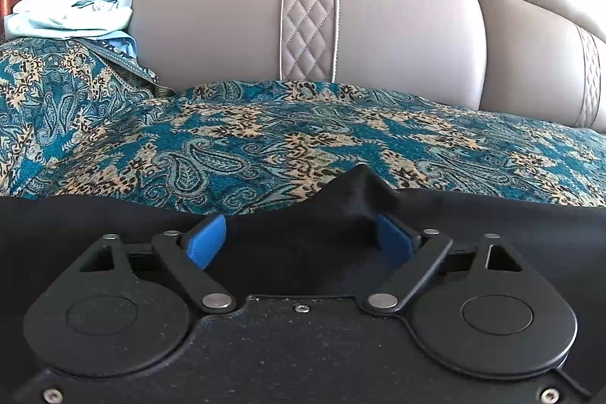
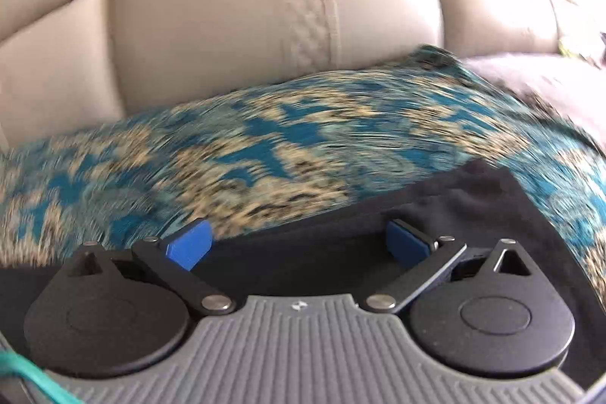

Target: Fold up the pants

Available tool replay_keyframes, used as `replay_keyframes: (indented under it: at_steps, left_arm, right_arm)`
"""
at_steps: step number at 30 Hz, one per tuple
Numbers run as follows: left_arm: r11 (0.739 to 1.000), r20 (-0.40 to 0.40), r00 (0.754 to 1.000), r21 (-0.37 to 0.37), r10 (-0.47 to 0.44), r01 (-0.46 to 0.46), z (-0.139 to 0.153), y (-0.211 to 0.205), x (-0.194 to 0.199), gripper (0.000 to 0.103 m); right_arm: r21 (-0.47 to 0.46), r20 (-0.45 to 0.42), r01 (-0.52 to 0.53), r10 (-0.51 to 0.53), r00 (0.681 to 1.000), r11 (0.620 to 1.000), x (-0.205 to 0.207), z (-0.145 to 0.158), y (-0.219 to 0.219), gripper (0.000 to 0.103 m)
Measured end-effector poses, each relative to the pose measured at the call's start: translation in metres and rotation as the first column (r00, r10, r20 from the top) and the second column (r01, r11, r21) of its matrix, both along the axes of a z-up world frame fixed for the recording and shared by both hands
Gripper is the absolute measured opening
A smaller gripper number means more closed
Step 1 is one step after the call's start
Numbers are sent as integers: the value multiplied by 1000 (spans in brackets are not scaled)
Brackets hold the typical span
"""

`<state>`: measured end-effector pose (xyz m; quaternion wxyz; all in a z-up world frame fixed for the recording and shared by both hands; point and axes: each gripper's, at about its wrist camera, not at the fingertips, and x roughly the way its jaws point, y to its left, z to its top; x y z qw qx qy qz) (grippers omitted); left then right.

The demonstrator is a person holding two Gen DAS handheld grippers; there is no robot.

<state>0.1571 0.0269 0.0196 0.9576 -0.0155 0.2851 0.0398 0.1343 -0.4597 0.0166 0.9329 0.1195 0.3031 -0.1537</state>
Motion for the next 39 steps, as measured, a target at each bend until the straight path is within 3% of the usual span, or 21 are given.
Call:
replay_keyframes:
  at_steps: [4,8,10,14,17,19,22,25,30,32,35,38,39]
  left_arm:
    - [1000,16,1000,16,4,-4,-2,-2,-1,91]
    - [1000,18,1000,3,7,-7,-3,1,-1,93]
    - [1000,19,1000,4,6,-6,-3,1,-2,93]
    - [1000,20,1000,4,8,-9,-4,2,-2,94]
    - [1000,15,1000,20,16,-16,-2,-1,-3,94]
    - [999,-8,1000,43,25,-25,3,-7,-6,93]
    - [998,-34,999,68,1,2,13,-19,-18,93]
    - [998,-45,998,37,-43,45,22,-29,-38,93]
    - [990,-52,989,-27,-137,136,28,-43,-76,93]
    - [986,-49,985,-25,-165,164,28,-49,-91,93]
    - [981,-48,980,2,-194,195,26,-56,-108,93]
    - [978,-50,977,22,-206,208,22,-58,-123,82]
    - [977,-55,976,26,-211,212,21,-58,-127,73]
  right_arm:
    - [166,80,108,-123,989,980,-24,17,-33,103]
    - [268,23,275,-292,956,923,-61,27,-68,103]
    - [328,0,366,-388,922,871,-88,27,-87,103]
    - [438,-30,522,-569,822,732,-145,18,-121,103]
    - [486,-84,597,-646,759,638,-173,3,-138,103]
    - [527,-131,614,-658,742,587,-186,-9,-145,103]
    - [580,-185,601,-630,755,549,-193,-23,-147,103]
    - [646,-215,565,-589,779,513,-196,-34,-144,103]
    - [762,-139,445,-553,822,470,-190,-36,-137,103]
    - [767,-128,431,-544,829,476,-184,-33,-132,102]
    - [719,-138,457,-537,832,524,-170,-27,-124,101]
    - [702,-101,440,-533,840,560,-165,-20,-118,94]
    - [710,-87,424,-527,846,563,-168,-18,-116,92]
